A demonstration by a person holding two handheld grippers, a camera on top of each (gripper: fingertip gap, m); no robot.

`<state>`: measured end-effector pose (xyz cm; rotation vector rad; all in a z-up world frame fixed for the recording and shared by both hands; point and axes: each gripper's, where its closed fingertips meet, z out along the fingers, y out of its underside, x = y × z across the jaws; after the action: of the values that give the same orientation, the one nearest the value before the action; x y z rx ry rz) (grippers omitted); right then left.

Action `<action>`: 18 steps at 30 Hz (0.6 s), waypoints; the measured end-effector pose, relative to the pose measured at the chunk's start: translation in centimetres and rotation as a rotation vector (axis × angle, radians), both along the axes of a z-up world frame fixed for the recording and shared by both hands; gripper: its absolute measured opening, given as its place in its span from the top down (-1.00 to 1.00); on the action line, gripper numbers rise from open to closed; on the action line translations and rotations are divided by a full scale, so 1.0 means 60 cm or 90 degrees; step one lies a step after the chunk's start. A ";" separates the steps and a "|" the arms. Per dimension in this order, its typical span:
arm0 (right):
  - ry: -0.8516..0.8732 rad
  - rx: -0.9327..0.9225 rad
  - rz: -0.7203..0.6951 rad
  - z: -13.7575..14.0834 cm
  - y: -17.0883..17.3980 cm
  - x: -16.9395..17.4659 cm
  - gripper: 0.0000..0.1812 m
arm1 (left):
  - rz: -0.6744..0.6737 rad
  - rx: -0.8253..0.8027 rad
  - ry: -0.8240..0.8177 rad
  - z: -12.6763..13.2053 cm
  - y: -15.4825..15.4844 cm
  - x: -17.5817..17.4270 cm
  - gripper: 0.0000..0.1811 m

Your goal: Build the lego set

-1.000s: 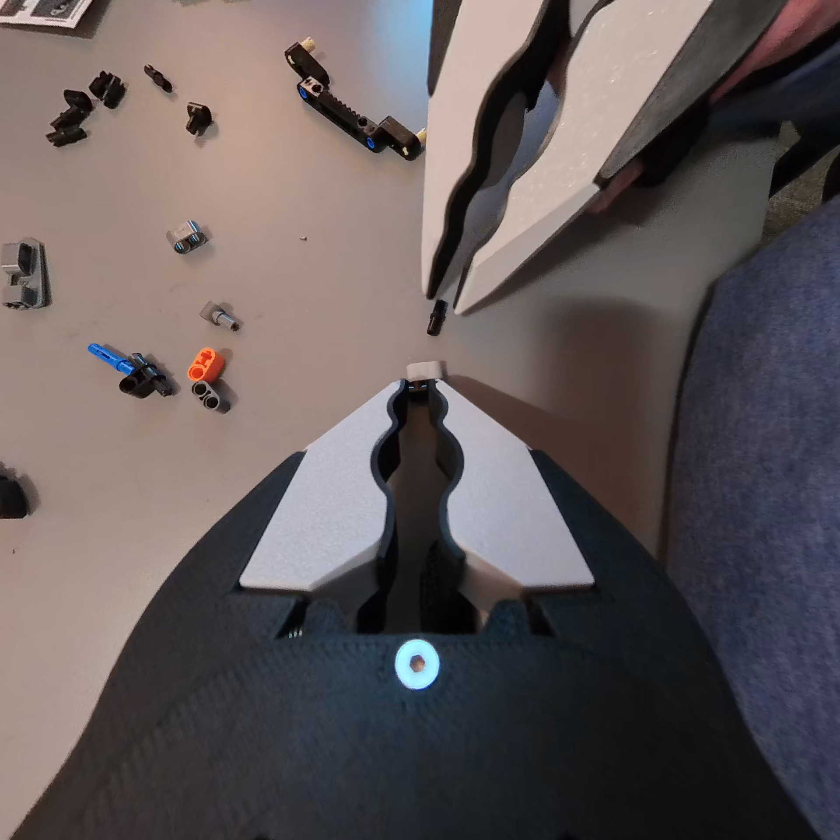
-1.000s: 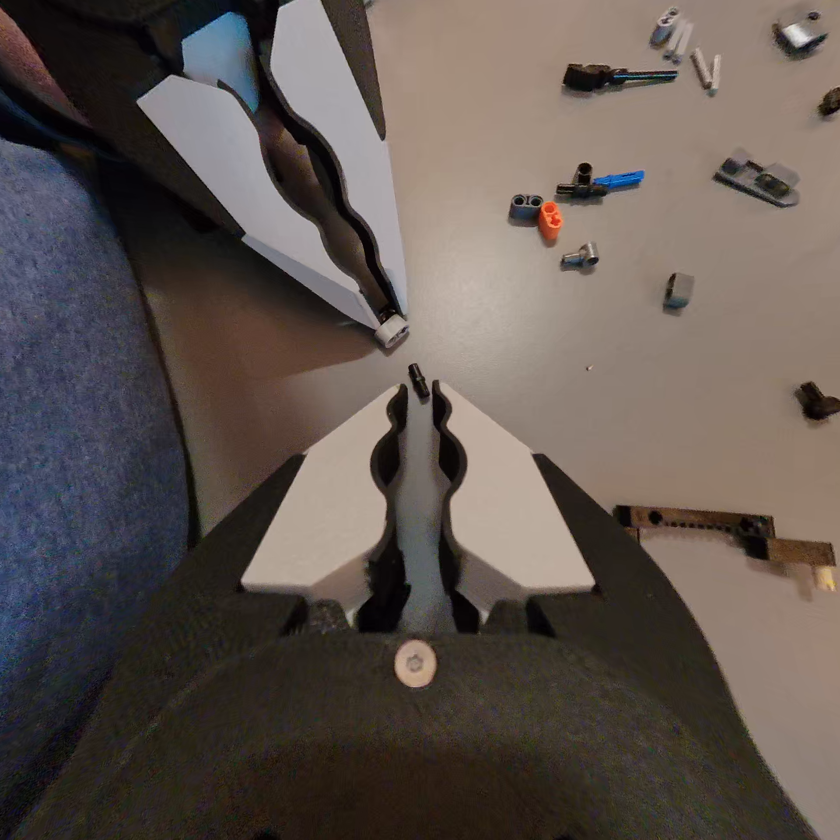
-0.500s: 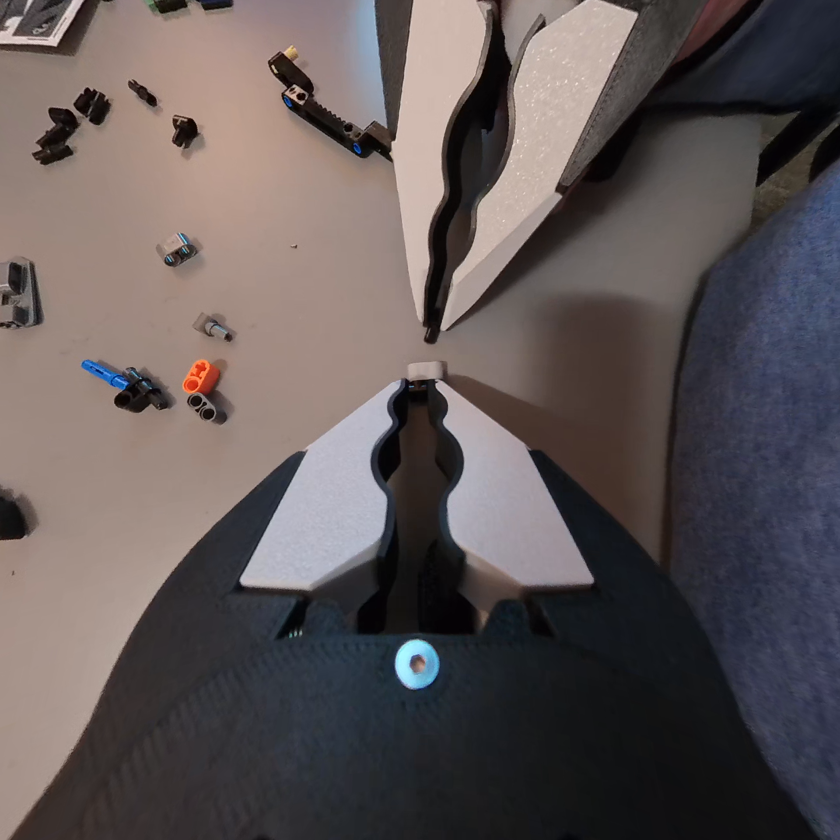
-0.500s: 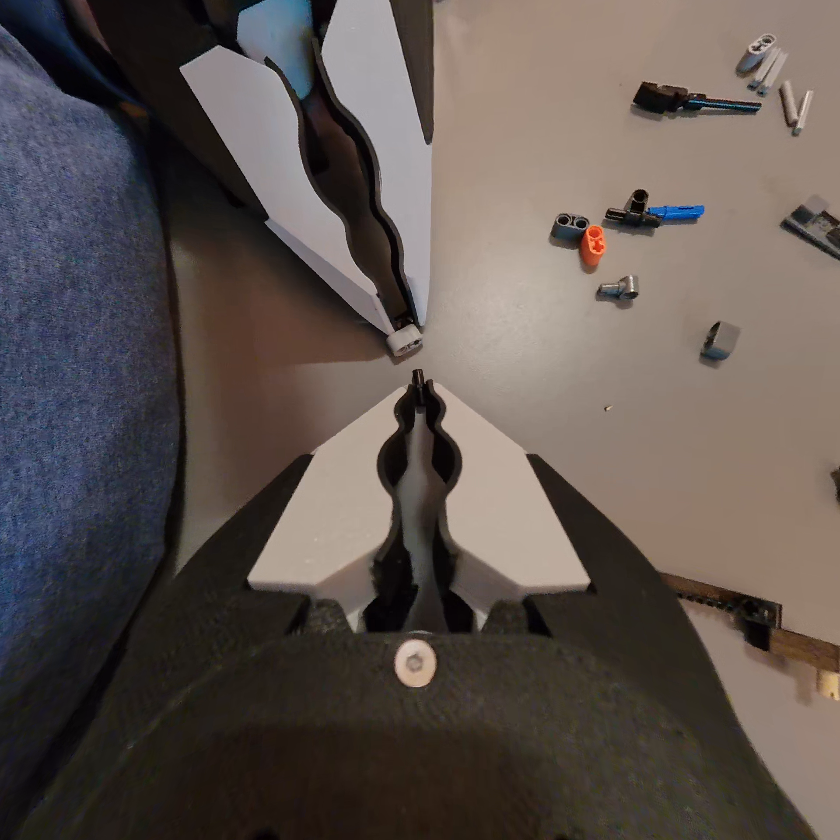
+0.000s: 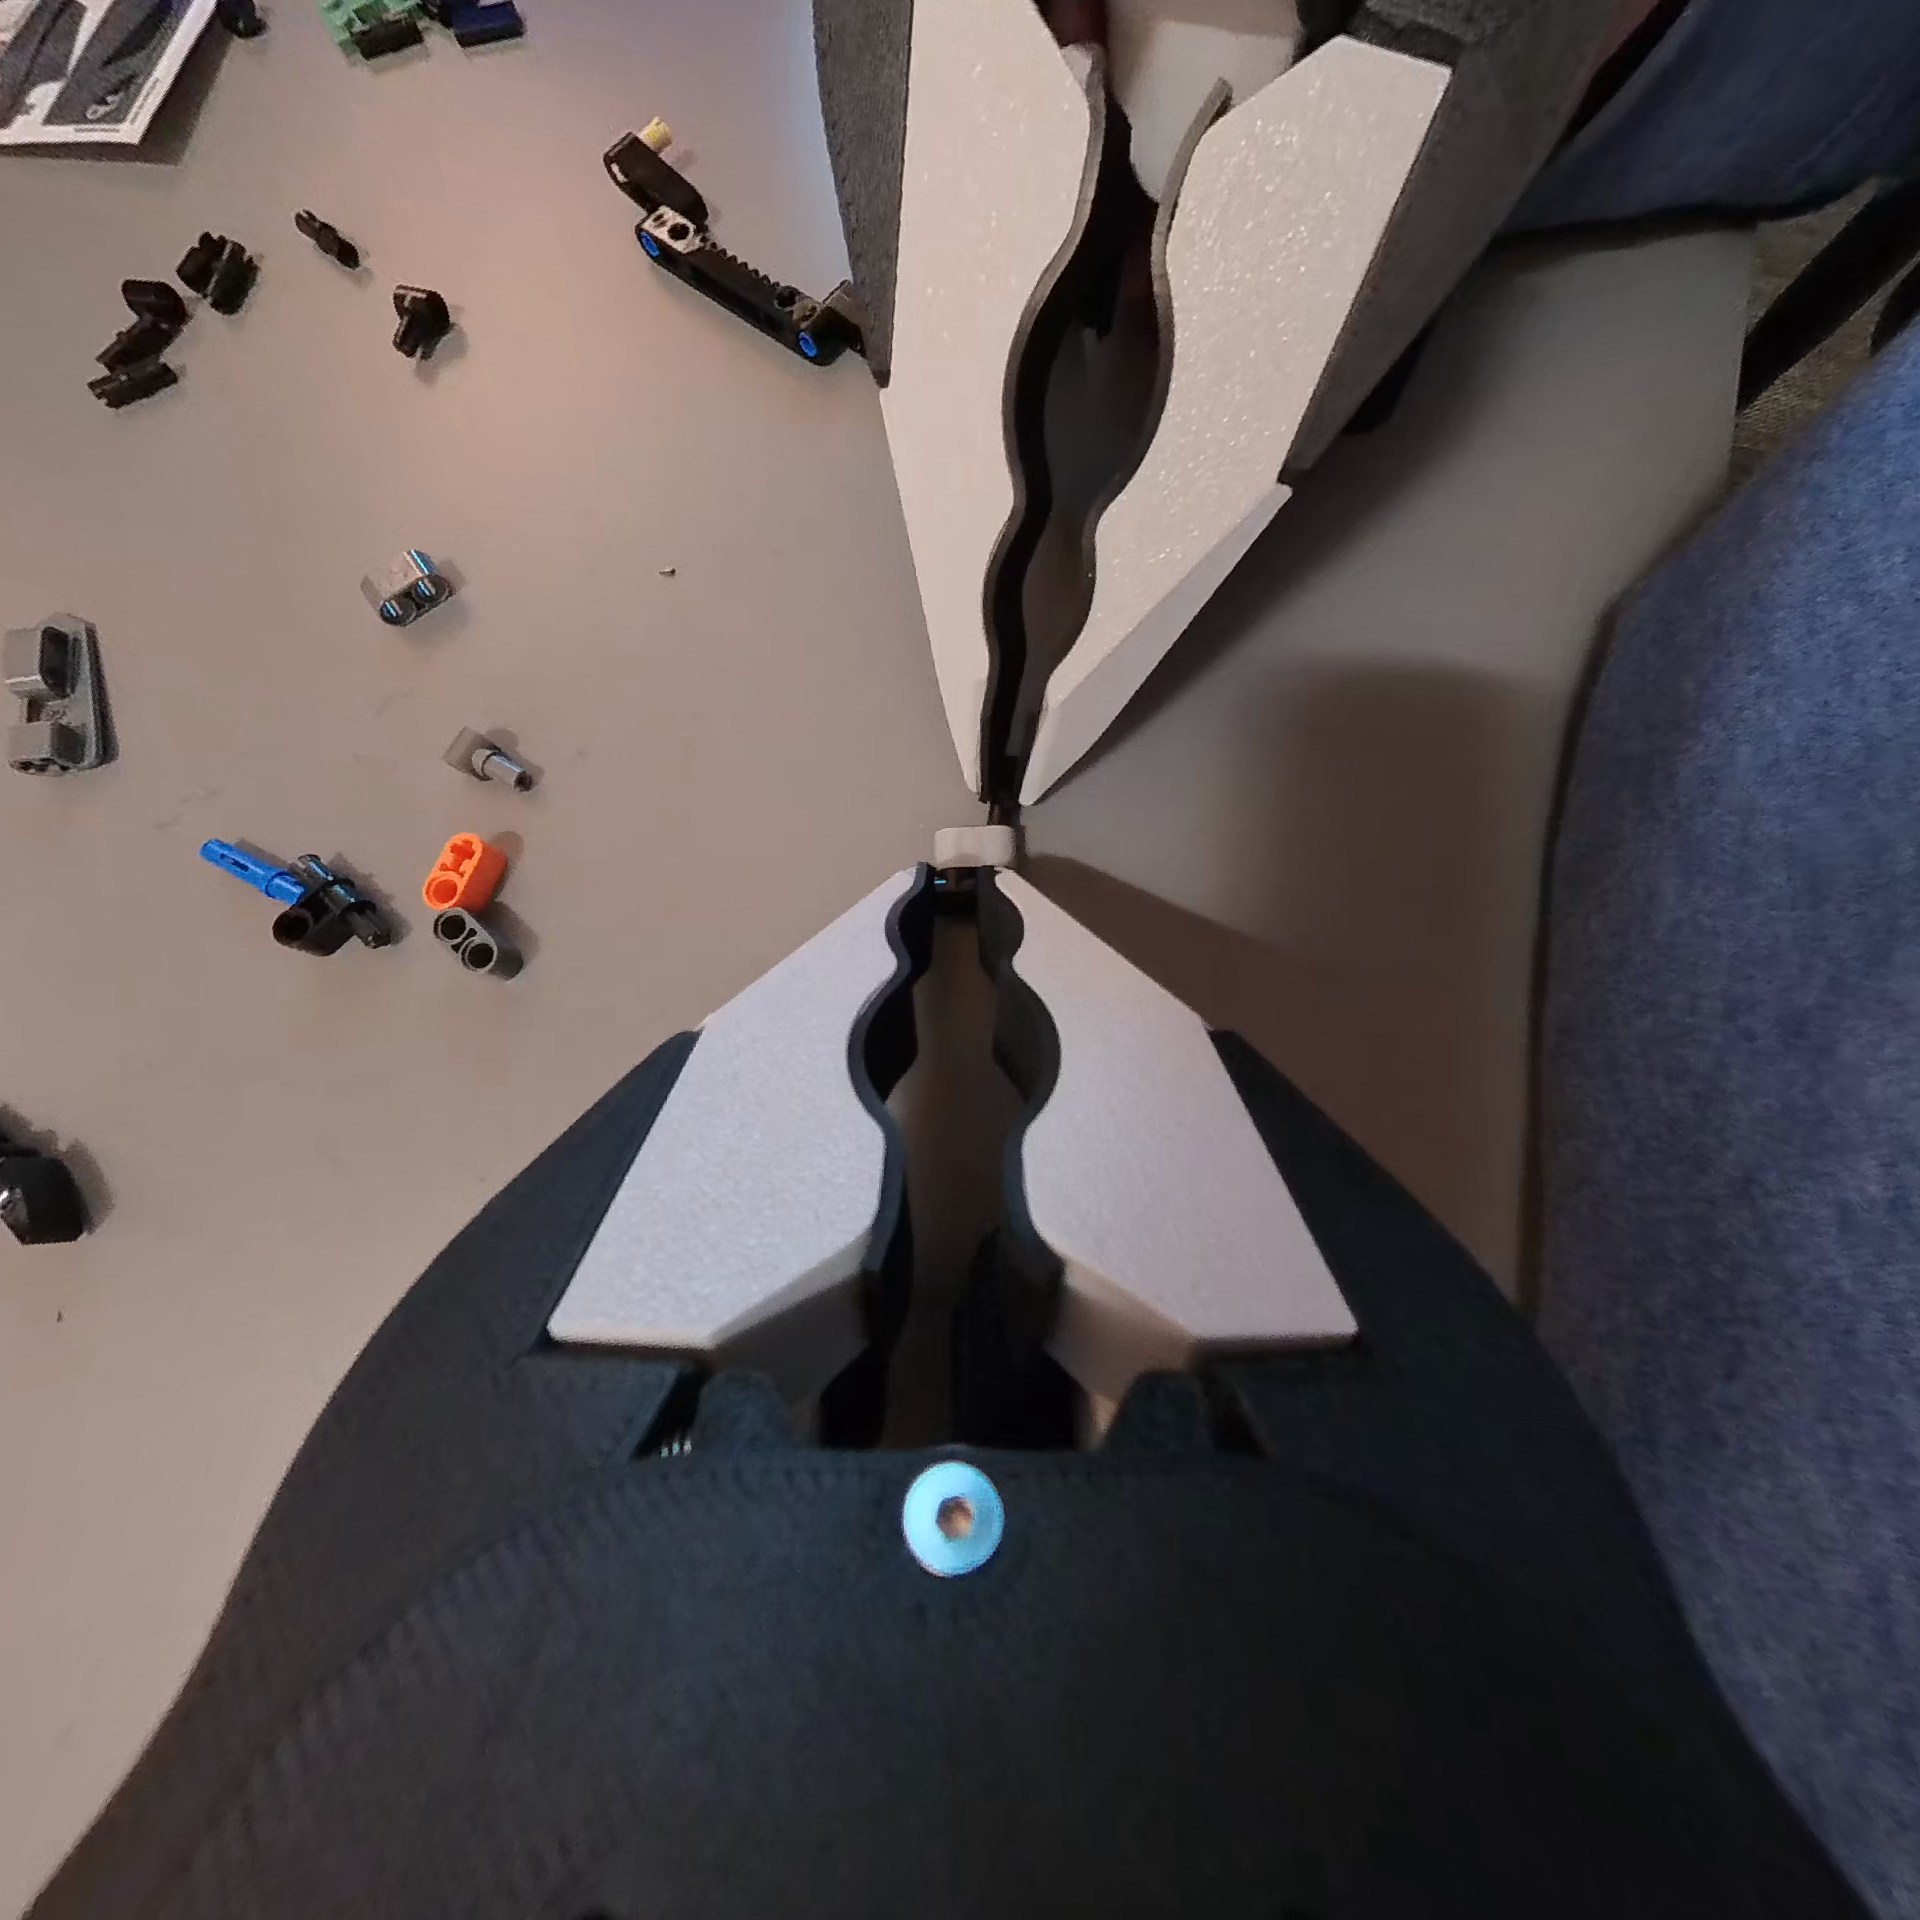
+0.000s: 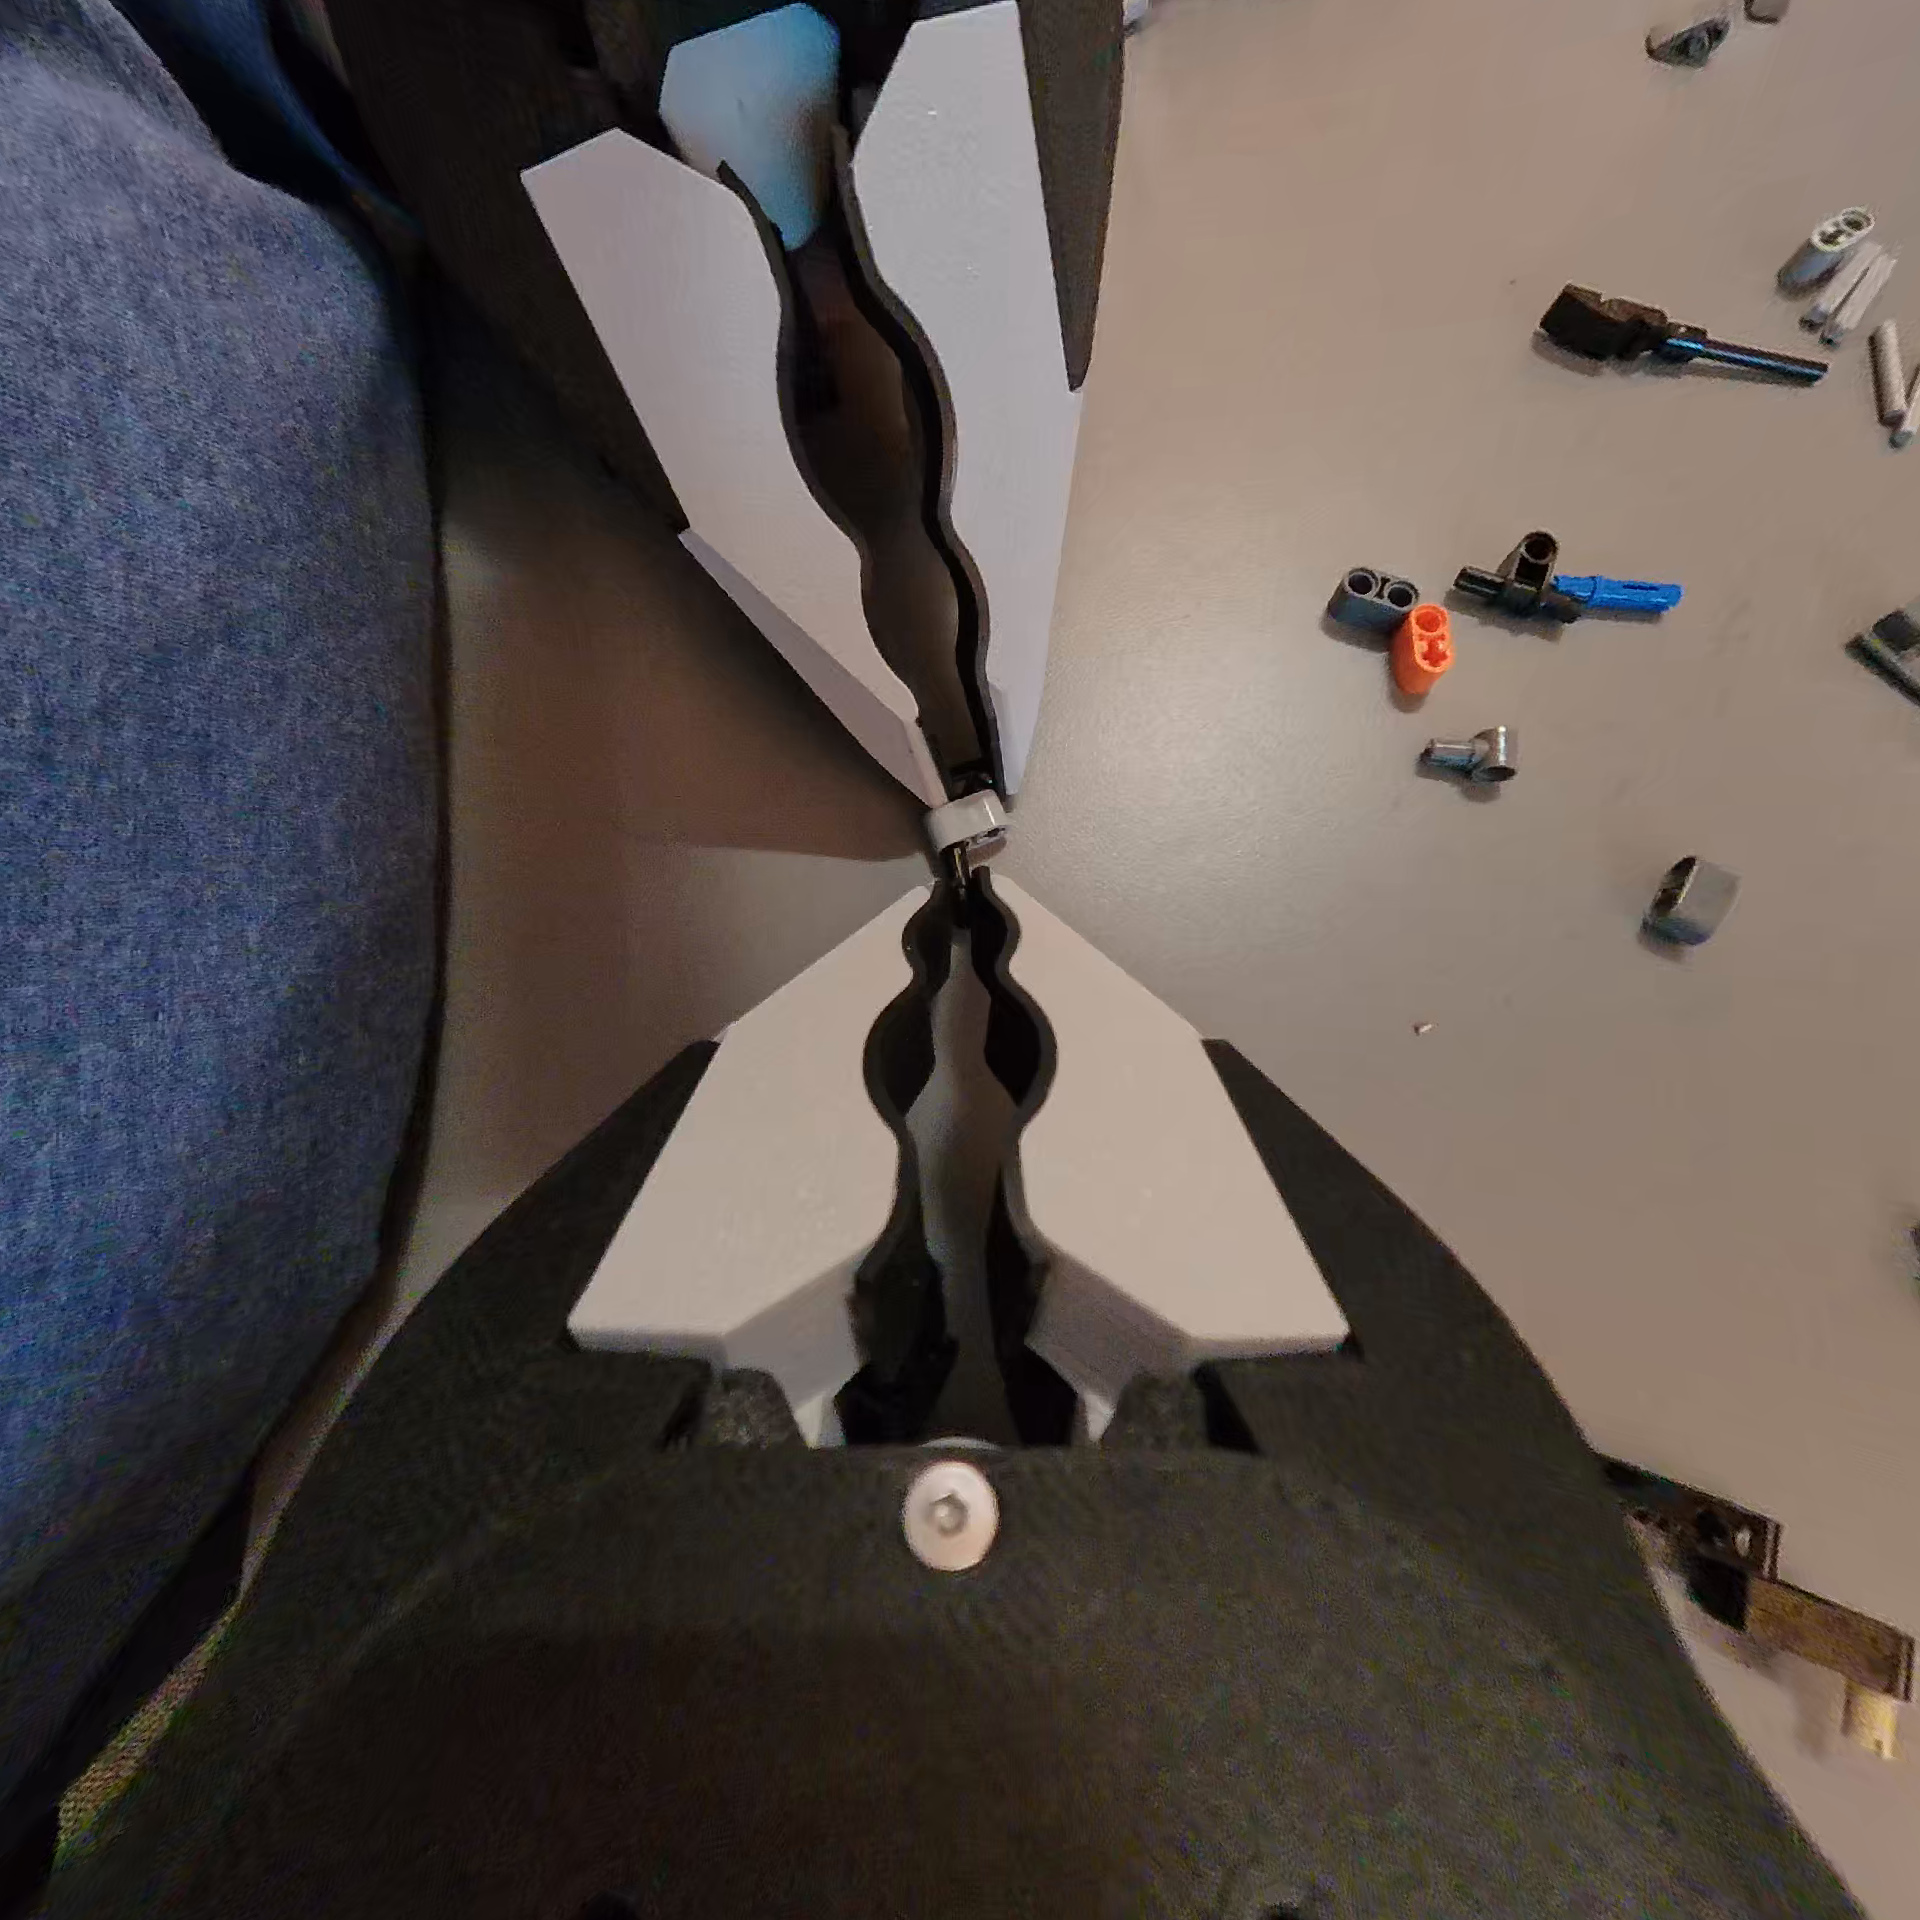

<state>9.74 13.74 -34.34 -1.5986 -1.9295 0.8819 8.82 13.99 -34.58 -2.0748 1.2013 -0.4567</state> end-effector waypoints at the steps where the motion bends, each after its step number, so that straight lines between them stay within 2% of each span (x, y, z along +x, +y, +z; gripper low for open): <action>1: 0.002 0.005 0.005 0.000 0.000 0.000 1.00 | 0.000 0.000 0.000 0.000 0.000 0.000 0.93; 18: 0.020 0.063 0.076 0.001 -0.003 -0.006 1.00 | -0.004 0.018 0.014 0.000 -0.001 -0.003 0.93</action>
<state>9.36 13.59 -34.30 -1.4184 -2.0311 0.8387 8.66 13.93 -34.58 -2.0575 1.2205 -0.4190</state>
